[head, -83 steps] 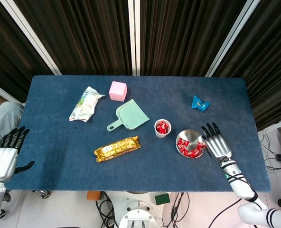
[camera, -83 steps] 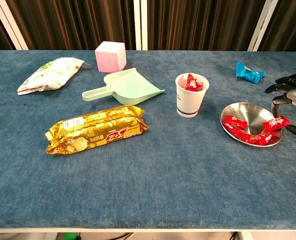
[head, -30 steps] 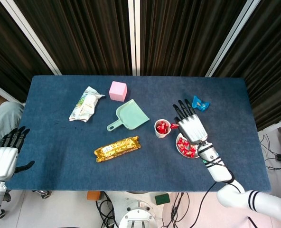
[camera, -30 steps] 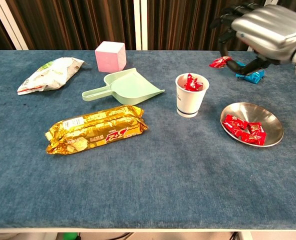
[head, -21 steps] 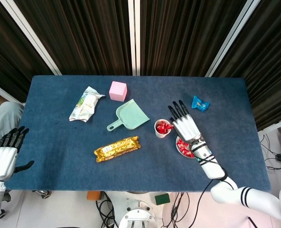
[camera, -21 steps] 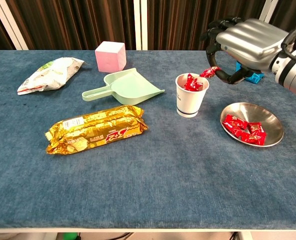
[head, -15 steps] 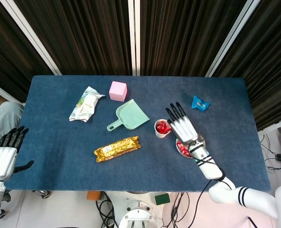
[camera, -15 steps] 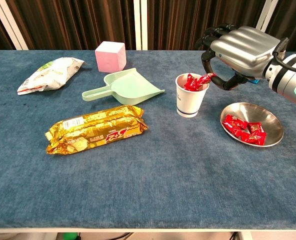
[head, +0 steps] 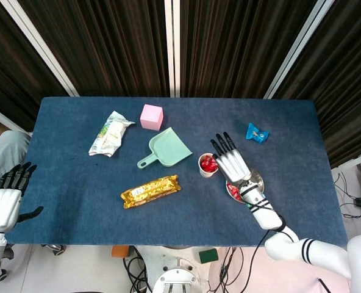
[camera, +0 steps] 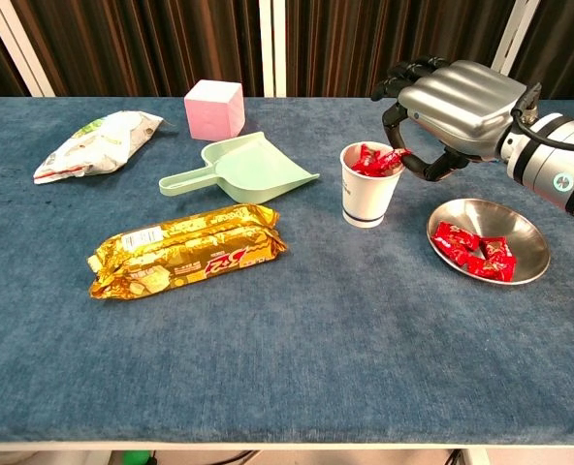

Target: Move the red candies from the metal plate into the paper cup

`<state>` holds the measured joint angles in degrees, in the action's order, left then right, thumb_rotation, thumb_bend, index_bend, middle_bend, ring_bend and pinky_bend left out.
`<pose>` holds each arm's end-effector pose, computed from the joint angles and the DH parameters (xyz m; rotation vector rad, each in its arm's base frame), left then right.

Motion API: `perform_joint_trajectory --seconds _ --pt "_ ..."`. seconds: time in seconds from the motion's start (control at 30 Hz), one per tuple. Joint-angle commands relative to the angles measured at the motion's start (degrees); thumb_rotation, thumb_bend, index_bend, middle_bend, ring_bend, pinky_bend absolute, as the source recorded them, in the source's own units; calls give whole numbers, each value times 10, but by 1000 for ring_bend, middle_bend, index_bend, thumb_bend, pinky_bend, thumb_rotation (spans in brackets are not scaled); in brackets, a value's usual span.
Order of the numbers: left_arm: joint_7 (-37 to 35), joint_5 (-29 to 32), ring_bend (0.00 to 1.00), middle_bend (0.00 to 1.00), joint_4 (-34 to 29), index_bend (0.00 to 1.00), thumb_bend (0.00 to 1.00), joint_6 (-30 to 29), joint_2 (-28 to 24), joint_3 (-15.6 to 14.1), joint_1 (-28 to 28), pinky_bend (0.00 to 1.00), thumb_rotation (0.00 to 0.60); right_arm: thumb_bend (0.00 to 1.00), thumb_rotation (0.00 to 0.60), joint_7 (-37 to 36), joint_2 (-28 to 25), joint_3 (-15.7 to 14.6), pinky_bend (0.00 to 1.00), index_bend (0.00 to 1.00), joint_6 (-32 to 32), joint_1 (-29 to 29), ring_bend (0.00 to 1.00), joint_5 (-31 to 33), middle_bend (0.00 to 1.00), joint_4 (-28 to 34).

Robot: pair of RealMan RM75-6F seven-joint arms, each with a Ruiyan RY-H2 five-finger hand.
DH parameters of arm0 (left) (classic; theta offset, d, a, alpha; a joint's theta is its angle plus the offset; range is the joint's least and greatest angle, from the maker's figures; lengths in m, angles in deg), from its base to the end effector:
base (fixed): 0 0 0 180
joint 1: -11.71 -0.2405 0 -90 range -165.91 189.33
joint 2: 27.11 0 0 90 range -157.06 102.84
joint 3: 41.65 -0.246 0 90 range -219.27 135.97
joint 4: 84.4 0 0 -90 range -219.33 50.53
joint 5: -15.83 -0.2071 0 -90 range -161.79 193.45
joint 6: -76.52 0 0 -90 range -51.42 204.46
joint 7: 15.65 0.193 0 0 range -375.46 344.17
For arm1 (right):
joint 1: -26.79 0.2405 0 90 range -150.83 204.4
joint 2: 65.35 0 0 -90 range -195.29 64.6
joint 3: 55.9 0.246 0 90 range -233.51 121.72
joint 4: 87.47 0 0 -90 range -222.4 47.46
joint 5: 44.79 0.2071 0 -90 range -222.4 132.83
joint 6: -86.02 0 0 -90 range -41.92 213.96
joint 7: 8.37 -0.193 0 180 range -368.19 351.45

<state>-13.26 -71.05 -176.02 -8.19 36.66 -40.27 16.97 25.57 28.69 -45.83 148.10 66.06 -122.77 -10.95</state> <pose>-0.3023 0.2259 0.1533 -1.4380 -0.8684 -0.8546 -0.1216 -0.3751 -0.0310 1.8919 -0.4343 0.8592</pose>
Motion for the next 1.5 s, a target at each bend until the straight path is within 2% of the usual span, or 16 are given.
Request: perform_joint_trajectory --seconds 0.03,0.23,0.3,0.43,0.67,0.87,0.97,1.2,1.37,1.5 --pt "0 0 14 51 0 66 94 1 0 0 0 139 600 478 600 -5 1 -1 0 619 1 2 0 -2 102 -2" --pt "0 0 14 51 0 66 94 -2 0 0 -1 139 600 451 600 -17 -1 -5 0 381 3 4 0 -10 86 -2" --pt "0 0 14 51 0 66 94 -1 0 0 -1 139 600 424 600 -20 -4 -7 0 274 3 4 0 -11 79 -1" --pt "1 0 14 51 0 67 94 -1 0 0 0 139 600 400 600 -28 -10 -8 0 162 9 1 0 -13 74 6" --pt "1 -1 14 51 -1 66 96 -3 0 0 -1 139 600 400 600 -72 -38 -20 0 151 55 -24 0 -43 75 26" --pt "-1 -3 14 51 -1 66 96 -5 -1 -1 -2 139 600 399 600 -107 -78 -57 0 185 99 -76 0 -59 80 29" --pt "1 -4 14 51 -1 66 95 -4 0 -1 -2 139 600 393 600 -109 -96 -71 0 225 93 -97 0 -44 80 31" --pt "6 -7 14 51 -4 67 95 -7 1 -2 -3 139 600 365 600 -96 -112 -98 0 249 54 -119 0 -18 70 27" --pt "7 -8 14 51 -5 66 96 -7 1 -3 -3 139 600 362 600 -94 -106 -111 0 325 43 -123 0 -28 71 19" --pt "6 -8 14 51 -4 66 95 -7 0 -3 -3 139 600 363 600 -90 -98 -118 0 346 37 -125 0 -39 71 11"
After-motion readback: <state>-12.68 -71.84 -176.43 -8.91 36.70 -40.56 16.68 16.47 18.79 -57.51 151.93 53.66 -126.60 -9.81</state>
